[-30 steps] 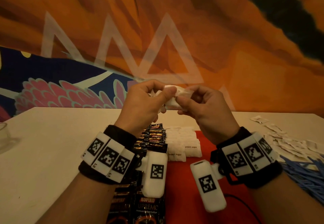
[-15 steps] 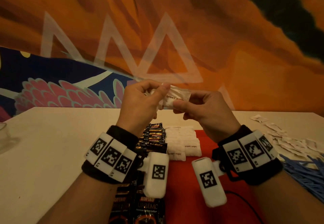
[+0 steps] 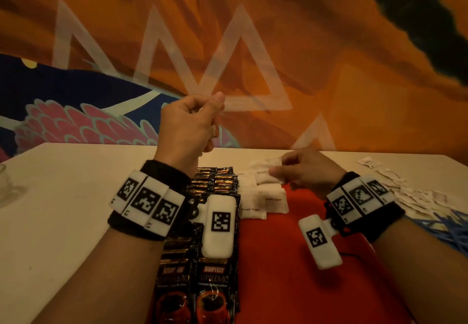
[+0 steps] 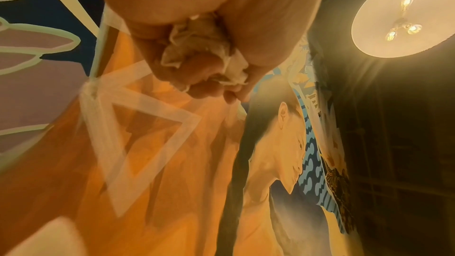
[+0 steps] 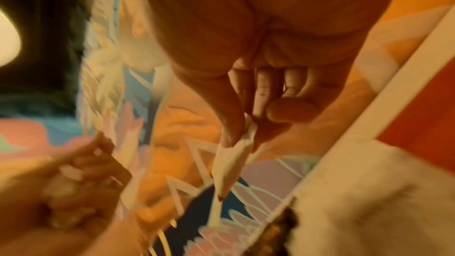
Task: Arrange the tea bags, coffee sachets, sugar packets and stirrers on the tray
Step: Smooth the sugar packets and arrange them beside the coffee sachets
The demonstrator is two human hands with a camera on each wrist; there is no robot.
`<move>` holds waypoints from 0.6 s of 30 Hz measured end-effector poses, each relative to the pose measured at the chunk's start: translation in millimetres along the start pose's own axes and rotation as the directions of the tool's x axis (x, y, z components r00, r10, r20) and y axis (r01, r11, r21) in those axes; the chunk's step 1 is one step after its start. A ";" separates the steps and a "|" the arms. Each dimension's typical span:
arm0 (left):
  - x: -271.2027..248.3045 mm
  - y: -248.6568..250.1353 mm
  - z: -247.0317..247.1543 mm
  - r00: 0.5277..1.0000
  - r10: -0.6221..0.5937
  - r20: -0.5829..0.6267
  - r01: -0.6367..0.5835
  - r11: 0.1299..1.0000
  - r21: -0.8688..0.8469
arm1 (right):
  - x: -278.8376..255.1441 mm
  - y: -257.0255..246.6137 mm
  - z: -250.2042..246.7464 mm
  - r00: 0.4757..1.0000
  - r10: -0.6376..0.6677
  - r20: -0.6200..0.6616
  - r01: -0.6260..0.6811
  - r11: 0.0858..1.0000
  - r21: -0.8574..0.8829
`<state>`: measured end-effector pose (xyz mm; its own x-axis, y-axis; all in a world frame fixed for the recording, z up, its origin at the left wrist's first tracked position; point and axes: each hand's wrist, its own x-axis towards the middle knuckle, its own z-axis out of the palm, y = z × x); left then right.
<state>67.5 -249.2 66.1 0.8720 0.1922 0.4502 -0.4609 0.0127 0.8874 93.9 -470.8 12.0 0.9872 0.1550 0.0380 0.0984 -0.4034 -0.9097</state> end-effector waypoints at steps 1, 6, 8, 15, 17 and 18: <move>0.1 0.5 0.0 1.000 0.000 0.000 0.000 1.000 -0.001 | 1.2 6.6 -1.0 0.999 0.044 0.029 -0.041 0.995 -0.091; 0.4 2.5 0.9 1.000 0.009 0.013 -0.009 1.000 -0.001 | 2.0 24.3 -2.1 0.971 0.235 0.046 -0.205 0.916 -0.346; -0.7 3.7 1.6 1.000 0.012 0.026 -0.012 1.000 -0.002 | 2.4 26.9 -0.6 0.962 0.269 0.040 -0.234 0.895 -0.379; -0.7 4.4 0.3 0.999 -0.005 0.033 0.005 1.000 -0.005 | 6.1 28.0 8.5 0.946 0.323 -0.014 -0.262 0.741 -0.618; 0.0 4.1 -0.1 0.999 -0.011 0.033 0.011 1.000 -0.002 | 5.6 25.3 10.1 0.944 0.329 -0.024 -0.259 0.693 -0.673; 0.3 4.0 -0.4 0.999 -0.013 0.034 0.013 1.000 0.001 | 4.2 23.1 10.5 0.944 0.328 -0.026 -0.251 0.666 -0.702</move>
<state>65.8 -248.7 69.8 0.8829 0.1588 0.4419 -0.4496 0.0140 0.8931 99.0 -470.0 -13.3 0.9677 -0.0094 -0.2518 -0.0936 -0.9411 -0.3250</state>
